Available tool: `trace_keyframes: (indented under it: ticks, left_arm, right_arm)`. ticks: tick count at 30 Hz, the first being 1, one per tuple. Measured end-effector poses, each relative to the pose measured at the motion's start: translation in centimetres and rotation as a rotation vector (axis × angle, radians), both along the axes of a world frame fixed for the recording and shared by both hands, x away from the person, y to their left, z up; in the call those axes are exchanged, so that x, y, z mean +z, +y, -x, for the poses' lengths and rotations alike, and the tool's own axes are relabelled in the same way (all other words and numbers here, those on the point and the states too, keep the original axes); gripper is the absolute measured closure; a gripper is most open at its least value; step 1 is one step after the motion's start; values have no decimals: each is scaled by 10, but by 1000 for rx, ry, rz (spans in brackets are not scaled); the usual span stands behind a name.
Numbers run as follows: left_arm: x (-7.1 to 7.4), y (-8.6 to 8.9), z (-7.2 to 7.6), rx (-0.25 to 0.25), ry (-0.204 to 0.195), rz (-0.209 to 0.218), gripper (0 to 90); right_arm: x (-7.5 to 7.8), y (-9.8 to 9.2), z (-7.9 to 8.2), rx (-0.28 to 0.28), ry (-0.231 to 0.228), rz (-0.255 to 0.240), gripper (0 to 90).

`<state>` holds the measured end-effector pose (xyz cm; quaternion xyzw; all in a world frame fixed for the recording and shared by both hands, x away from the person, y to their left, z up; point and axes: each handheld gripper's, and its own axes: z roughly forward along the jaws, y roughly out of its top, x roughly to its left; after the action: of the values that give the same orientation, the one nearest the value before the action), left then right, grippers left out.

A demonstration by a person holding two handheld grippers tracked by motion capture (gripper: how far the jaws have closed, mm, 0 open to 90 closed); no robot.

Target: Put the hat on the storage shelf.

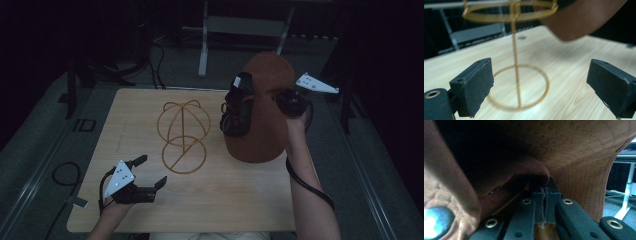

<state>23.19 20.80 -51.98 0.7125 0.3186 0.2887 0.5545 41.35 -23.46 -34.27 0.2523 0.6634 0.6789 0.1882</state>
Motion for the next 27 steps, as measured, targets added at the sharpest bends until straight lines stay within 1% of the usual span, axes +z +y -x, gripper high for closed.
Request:
trace_keyframes:
  ticks: [1, 2, 3, 4, 6, 10, 12, 15, 18, 20, 24, 27]
  left_arm:
    - [-7, 5, 1, 19, 4, -3, 78]
    - [-7, 5, 1, 19, 4, -3, 78]
    - [-17, 13, 2, 55, 14, -17, 78]
    - [-21, 17, 2, 72, 18, -14, 78]
    - [-26, 24, 3, 95, 31, -12, 78]
    - [-29, 34, 6, 121, 33, -1, 78]
    - [-30, 37, 7, 134, 31, 5, 78]
    - [-32, 41, 8, 146, 34, 12, 78]
    - [-34, 43, 8, 154, 36, 21, 79]
    - [-35, 43, 8, 158, 38, 23, 79]
    - [-36, 45, 9, 162, 38, 36, 80]
    - [-36, 47, 9, 171, 36, 48, 80]
  right_arm:
    - [1, 3, -2, 3, -2, 0, 878]
    - [1, 3, -2, 3, -2, 0, 878]
    - [3, 8, -4, 2, -6, 9, 878]
    - [5, 15, -7, 3, -3, 17, 879]
    - [5, 22, -10, 5, 2, 25, 878]
    - [8, 41, -17, 21, 9, 18, 878]
    - [10, 51, -20, 39, 14, 5, 878]
    - [11, 67, -22, 81, 31, -26, 878]
    - [12, 84, -22, 121, 41, -37, 878]
    - [13, 95, -21, 147, 49, -36, 877]
    - [12, 115, -20, 194, 56, -1, 877]
    - [9, 130, -20, 210, 62, 29, 876]
